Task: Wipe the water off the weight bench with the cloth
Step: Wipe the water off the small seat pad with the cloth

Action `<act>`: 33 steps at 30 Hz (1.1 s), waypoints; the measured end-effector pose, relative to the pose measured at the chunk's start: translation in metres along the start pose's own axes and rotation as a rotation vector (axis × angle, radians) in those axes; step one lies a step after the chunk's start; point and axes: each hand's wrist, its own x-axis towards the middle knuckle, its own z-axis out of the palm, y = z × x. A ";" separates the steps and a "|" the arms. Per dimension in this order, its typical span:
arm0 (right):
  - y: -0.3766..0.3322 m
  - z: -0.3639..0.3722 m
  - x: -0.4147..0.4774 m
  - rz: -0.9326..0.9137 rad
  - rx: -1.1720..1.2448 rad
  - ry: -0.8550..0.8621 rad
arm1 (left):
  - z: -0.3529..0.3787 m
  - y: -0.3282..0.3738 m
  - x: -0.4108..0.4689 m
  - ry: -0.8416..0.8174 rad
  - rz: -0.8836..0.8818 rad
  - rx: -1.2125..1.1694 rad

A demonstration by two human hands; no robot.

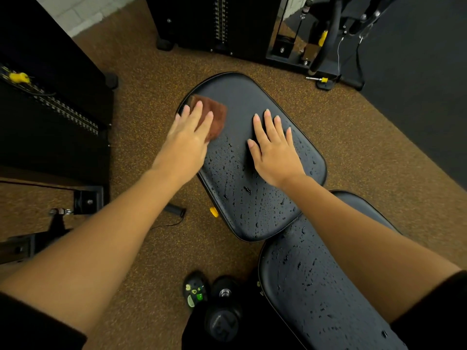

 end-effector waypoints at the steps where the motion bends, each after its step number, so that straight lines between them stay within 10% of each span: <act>1: 0.000 0.000 0.000 -0.002 0.002 -0.001 | 0.005 0.007 -0.008 -0.010 0.019 -0.005; 7: 0.000 0.000 0.000 -0.007 0.020 0.002 | 0.022 0.018 -0.044 -0.107 0.271 0.112; 15: 0.001 -0.001 -0.001 -0.006 0.036 -0.012 | 0.014 0.015 -0.026 -0.057 0.081 0.007; 24: 0.003 -0.002 0.000 -0.012 0.010 -0.003 | 0.023 0.012 -0.048 -0.097 0.289 0.127; 33: -0.012 -0.006 -0.015 0.060 0.403 0.006 | 0.012 0.032 -0.051 -0.009 -0.096 -0.327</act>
